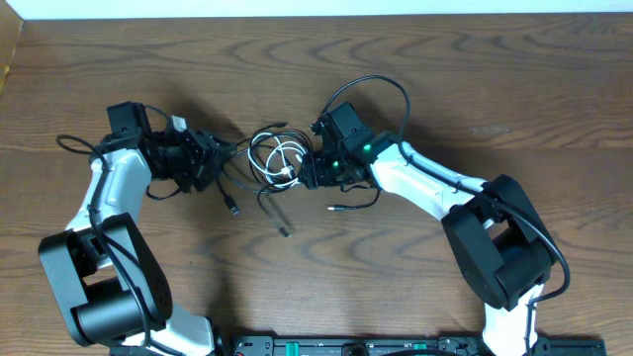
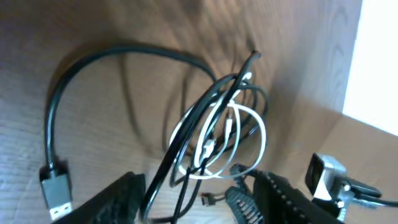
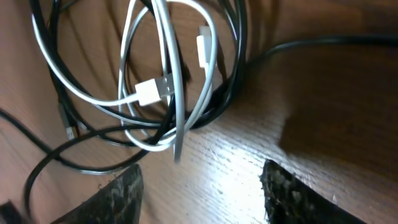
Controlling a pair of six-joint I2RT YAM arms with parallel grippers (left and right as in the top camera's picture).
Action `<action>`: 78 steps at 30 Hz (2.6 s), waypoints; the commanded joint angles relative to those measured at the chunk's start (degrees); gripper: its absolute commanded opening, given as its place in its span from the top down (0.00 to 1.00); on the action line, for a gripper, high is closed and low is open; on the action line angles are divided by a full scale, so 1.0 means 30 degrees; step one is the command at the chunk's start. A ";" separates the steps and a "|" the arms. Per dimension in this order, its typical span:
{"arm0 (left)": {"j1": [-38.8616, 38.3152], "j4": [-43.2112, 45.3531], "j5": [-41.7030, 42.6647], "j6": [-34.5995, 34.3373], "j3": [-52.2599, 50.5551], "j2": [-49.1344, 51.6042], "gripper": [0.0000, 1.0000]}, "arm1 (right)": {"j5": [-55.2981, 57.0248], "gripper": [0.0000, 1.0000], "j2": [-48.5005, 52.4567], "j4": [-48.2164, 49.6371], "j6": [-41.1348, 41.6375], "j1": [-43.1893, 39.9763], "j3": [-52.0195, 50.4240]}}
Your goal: Untangle cables
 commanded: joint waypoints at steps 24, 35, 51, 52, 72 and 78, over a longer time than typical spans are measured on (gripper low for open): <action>-0.9930 -0.3840 -1.2772 -0.0860 0.0670 -0.2958 0.51 | 0.1115 0.16 -0.2951 -0.8684 -0.8757 -0.9012 -0.0160; -1.3639 0.0270 -1.5329 -0.0852 0.0568 -0.0131 0.51 | 0.1115 0.14 -0.2943 -0.8437 -0.8765 -0.8932 -0.0313; -1.3937 0.2652 -1.5001 -0.0882 0.0576 0.3920 0.93 | 0.1107 0.13 -0.2943 -0.8437 -0.9180 -0.8517 -0.0328; -1.3930 0.2579 -1.4870 -0.0860 0.0605 0.3687 0.93 | 0.1086 0.13 -0.2943 -0.8429 -0.9180 -0.8488 -0.0328; -0.6645 0.2120 0.2783 0.1472 0.0984 -0.4124 0.92 | -1.7223 0.12 -0.2943 -0.6011 -1.2233 -0.8204 -0.0328; -0.5013 0.2943 0.8145 0.1508 0.0954 -0.2616 0.93 | -1.7784 0.26 -0.2943 -0.4626 -1.2167 -0.7351 -0.0328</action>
